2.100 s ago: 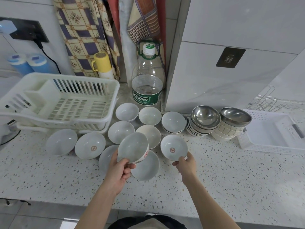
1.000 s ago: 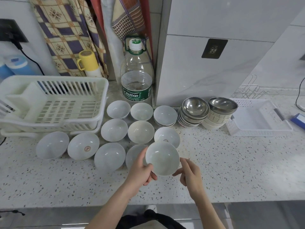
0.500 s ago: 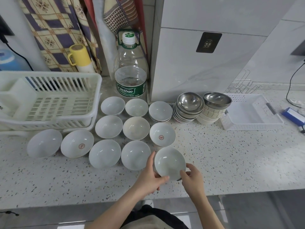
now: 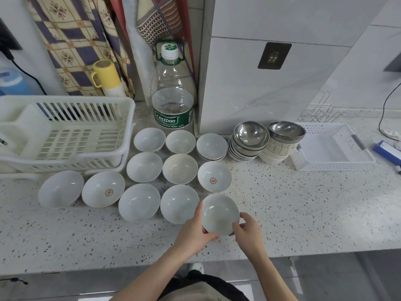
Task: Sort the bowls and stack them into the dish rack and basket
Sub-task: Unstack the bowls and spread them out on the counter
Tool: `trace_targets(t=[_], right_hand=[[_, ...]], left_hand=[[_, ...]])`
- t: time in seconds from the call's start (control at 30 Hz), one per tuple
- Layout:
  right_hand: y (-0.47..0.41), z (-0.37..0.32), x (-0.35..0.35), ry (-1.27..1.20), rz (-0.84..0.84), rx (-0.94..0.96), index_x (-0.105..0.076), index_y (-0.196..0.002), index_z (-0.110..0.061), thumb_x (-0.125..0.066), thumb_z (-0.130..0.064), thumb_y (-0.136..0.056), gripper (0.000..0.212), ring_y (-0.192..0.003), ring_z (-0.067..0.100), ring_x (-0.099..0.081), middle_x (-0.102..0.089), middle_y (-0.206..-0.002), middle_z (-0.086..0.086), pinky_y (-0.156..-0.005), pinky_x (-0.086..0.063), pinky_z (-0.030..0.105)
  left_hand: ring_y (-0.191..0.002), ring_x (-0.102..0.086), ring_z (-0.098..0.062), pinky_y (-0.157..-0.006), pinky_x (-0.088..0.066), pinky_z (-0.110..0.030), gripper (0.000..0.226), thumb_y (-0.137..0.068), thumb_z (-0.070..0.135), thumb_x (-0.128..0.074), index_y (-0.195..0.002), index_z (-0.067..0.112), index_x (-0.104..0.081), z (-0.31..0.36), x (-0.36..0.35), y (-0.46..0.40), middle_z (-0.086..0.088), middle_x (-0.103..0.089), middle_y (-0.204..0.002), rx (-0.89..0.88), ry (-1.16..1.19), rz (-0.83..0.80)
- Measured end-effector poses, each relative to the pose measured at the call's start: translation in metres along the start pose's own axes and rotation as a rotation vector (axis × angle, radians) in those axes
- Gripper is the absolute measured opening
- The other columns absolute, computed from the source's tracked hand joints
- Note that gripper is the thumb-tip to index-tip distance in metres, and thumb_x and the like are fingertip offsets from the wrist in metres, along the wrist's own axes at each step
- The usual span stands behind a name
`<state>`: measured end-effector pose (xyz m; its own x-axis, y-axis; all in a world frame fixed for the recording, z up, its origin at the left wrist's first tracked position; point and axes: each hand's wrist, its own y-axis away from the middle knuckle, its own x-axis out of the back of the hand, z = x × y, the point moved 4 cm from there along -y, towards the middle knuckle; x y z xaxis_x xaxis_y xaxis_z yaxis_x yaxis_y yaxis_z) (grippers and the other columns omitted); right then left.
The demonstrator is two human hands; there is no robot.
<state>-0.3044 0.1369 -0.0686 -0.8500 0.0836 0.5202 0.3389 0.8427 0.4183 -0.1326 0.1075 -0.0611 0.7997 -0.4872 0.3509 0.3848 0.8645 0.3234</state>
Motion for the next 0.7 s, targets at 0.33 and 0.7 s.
trace_targets(t=[0.33,0.7], right_hand=[[-0.003,-0.001,-0.001,0.016,-0.048,-0.034,-0.054,-0.122,-0.018,-0.050,-0.013,-0.089,0.033,-0.057,0.018,-0.059,-0.072,-0.067,0.003,-0.053,-0.049,0.031],[0.000,-0.005,0.003,-0.046,-0.077,-0.071,-0.056,-0.120,-0.022,-0.046,-0.029,-0.097,0.026,-0.050,0.008,-0.054,-0.073,-0.075,0.005,-0.049,-0.046,0.024]], left_hand=[[-0.062,-0.059,0.011,-0.048,-0.041,-0.006,0.092,-0.077,0.030,-0.077,-0.146,0.044,-0.018,-0.005,0.000,-0.004,0.019,-0.058,-0.073,0.045,-0.133,0.009],[-0.074,-0.067,-0.007,-0.063,-0.058,-0.031,0.089,-0.080,0.055,-0.064,-0.151,0.040,-0.011,-0.008,0.010,-0.006,0.008,-0.069,-0.093,0.108,-0.247,-0.027]])
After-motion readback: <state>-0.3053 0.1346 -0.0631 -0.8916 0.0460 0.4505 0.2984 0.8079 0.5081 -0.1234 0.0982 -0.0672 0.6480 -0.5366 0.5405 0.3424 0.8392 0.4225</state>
